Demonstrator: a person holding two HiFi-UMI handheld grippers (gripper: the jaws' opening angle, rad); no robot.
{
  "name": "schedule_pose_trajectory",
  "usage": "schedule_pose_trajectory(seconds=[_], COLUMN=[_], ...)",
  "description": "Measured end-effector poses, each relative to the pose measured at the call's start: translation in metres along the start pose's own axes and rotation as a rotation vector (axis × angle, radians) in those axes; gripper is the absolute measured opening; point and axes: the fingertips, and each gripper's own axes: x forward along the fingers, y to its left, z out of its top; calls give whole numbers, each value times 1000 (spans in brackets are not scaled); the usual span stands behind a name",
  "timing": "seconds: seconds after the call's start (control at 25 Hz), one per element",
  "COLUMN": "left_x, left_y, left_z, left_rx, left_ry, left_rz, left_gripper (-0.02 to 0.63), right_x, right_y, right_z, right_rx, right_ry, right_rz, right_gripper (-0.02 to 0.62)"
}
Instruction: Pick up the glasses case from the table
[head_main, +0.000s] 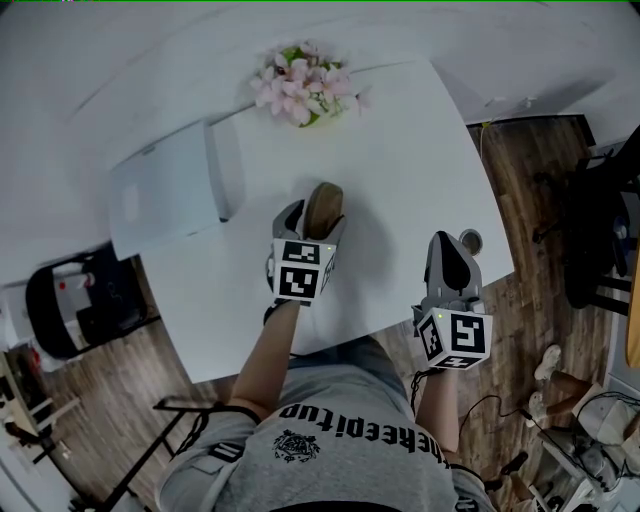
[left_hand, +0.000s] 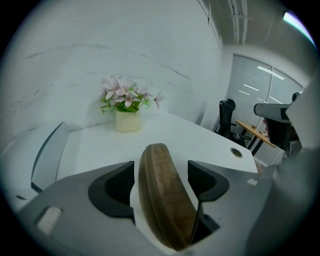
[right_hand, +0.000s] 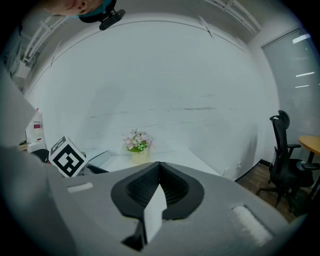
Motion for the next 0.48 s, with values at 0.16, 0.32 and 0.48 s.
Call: schedule_pose_trajectory(seconds=[0.16,0.32,0.48], left_x=[8,13,18], left_y=[0,-1,0], left_z=[-6,-10,-14], left_rx=[-2,3,10], left_ry=[24,39,53], left_rz=[-5,-7,-3], left_gripper=[356,356,356], right_x=[3,4,5], right_y=[-1,-2,-5], right_z=[-2,-4,-4], right_rx=[2,5,7], right_ry=[9,16,20], right_rz=[-5,-12,-20], right_gripper=[3,3,3])
